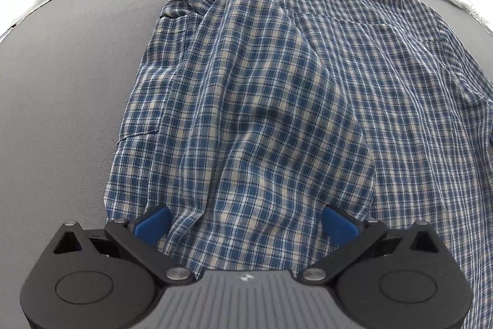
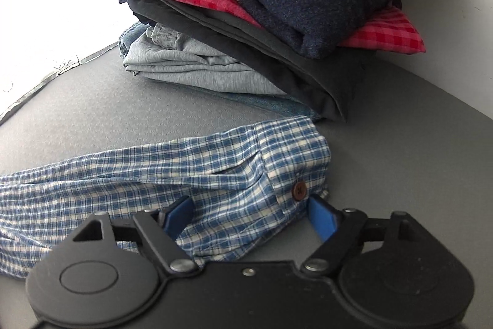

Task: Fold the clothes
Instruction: 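Grasp the buttoned sleeve cuff with the right tool and lift it, then lay the held sleeve across the shirt back and open the right tool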

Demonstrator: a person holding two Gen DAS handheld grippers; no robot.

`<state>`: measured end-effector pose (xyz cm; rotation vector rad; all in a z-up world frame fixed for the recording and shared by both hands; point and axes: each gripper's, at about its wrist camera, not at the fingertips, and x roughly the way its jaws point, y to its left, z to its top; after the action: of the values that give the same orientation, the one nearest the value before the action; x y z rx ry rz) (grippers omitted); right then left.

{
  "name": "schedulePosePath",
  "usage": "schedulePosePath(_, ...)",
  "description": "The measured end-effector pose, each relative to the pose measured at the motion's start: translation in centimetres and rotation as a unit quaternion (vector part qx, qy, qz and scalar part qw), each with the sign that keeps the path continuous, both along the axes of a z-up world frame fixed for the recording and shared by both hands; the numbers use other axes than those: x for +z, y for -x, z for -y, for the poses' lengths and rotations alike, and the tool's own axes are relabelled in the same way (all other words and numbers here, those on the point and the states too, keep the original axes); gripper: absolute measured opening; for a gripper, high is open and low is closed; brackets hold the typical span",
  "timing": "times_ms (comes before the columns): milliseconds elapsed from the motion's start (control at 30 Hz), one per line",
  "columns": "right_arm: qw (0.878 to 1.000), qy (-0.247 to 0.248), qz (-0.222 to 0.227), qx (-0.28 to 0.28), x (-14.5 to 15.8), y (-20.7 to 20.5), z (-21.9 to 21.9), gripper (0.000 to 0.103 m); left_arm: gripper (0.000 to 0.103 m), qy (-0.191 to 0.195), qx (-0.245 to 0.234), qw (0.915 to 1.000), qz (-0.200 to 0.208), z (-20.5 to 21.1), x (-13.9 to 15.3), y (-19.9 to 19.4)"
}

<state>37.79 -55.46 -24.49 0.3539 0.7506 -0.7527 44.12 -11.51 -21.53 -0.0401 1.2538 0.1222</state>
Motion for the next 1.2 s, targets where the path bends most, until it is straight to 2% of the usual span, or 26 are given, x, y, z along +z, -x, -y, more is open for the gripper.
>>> schedulePosePath(33, 1.000, -0.003, 0.008, 0.003, 0.1, 0.1, 0.2, 0.045, 0.103, 0.000, -0.002, 1.0000, 0.001, 0.0, 0.1, 0.1)
schedulePosePath(67, 1.000, -0.007, 0.014, 0.005, 0.2, 0.2, 0.4, 0.037, 0.103, 0.000, -0.001, 1.0000, 0.002, -0.1, 0.1, 0.1)
schedulePosePath(100, 1.000, -0.015, 0.023, 0.009, 0.3, 0.4, 0.6, 0.020, 0.103, 0.000, -0.001, 1.0000, 0.002, 0.0, 0.2, 0.1)
schedulePosePath(200, 0.998, -0.031, 0.051, 0.031, 0.9, 0.6, 0.2, 0.015, 0.103, 0.002, -0.001, 1.0000, 0.002, 0.0, 0.1, 0.0)
schedulePosePath(333, 0.991, -0.060, 0.090, 0.073, 1.9, 0.0, -1.9, 0.014, 0.103, 0.002, -0.003, 1.0000, 0.005, 0.1, 0.2, -0.2)
schedulePosePath(467, 0.971, -0.141, 0.134, 0.136, 2.3, -2.3, -7.0, 0.013, 0.103, 0.003, -0.007, 0.9999, 0.014, 0.1, 0.0, -0.2)
schedulePosePath(500, 0.960, -0.170, 0.142, 0.169, 2.9, -3.3, -9.2, 0.013, 0.103, 0.003, -0.008, 0.9998, 0.016, 0.1, 0.0, -0.2)
schedulePosePath(533, 0.944, -0.206, 0.151, 0.211, 4.1, -4.4, -11.6, 0.012, 0.103, 0.003, -0.009, 0.9998, 0.017, 0.1, 0.0, -0.1)
schedulePosePath(567, 0.915, -0.253, 0.172, 0.264, 5.6, -5.3, -14.0, 0.012, 0.103, 0.003, -0.011, 0.9998, 0.019, 0.1, 0.0, 0.0)
schedulePosePath(600, 0.878, -0.305, 0.198, 0.312, 7.1, -5.7, -15.7, 0.013, 0.103, 0.003, -0.012, 0.9997, 0.020, 0.0, 0.1, 0.1)
schedulePosePath(633, 0.836, -0.363, 0.220, 0.347, 8.3, -6.2, -17.6, 0.015, 0.103, 0.003, -0.014, 0.9997, 0.021, 0.0, 0.1, 0.1)
schedulePosePath(667, 0.803, -0.408, 0.235, 0.366, 9.1, -6.7, -19.2, 0.020, 0.103, 0.004, -0.015, 0.9996, 0.022, 0.0, 0.1, 0.1)
schedulePosePath(700, 0.789, -0.427, 0.239, 0.372, 9.7, -7.0, -20.3, 0.041, 0.103, 0.004, -0.017, 0.9995, 0.025, -0.1, 0.1, 0.2)
schedulePosePath(733, 0.788, -0.426, 0.239, 0.375, 10.0, -7.2, -20.9, 0.058, 0.103, 0.003, -0.019, 0.9994, 0.029, -0.1, 0.1, 0.3)
schedulePosePath(800, 0.801, -0.400, 0.231, 0.379, 10.1, -7.3, -21.3, 0.057, 0.103, 0.002, -0.023, 0.9990, 0.037, -0.1, 0.1, 0.6)
schedulePosePath(900, 0.866, -0.333, 0.172, 0.331, 8.9, -6.5, -19.6, 0.058, 0.103, 0.002, -0.026, 0.9987, 0.044, -0.1, 0.2, 0.8)
schedulePosePath(967, 0.906, -0.266, 0.130, 0.302, 7.9, -5.6, -18.3, 0.058, 0.103, 0.002, -0.028, 0.9985, 0.046, -0.1, 0.2, 0.9)
schedulePosePath(1033, 0.938, -0.187, 0.083, 0.279, 6.8, -4.8, -17.2, 0.058, 0.103, 0.002, -0.030, 0.9984, 0.047, -0.2, 0.2, 0.9)
schedulePosePath(1100, 0.956, -0.108, 0.040, 0.271, 5.9, -4.2, -16.6, 0.058, 0.103, 0.003, -0.031, 0.9984, 0.047, -0.2, 0.1, 0.9)
schedulePosePath(1200, 0.963, -0.011, -0.012, 0.268, 3.7, -3.4, -16.2, 0.058, 0.103, 0.004, -0.029, 0.9986, 0.045, -0.2, 0.0, 0.8)
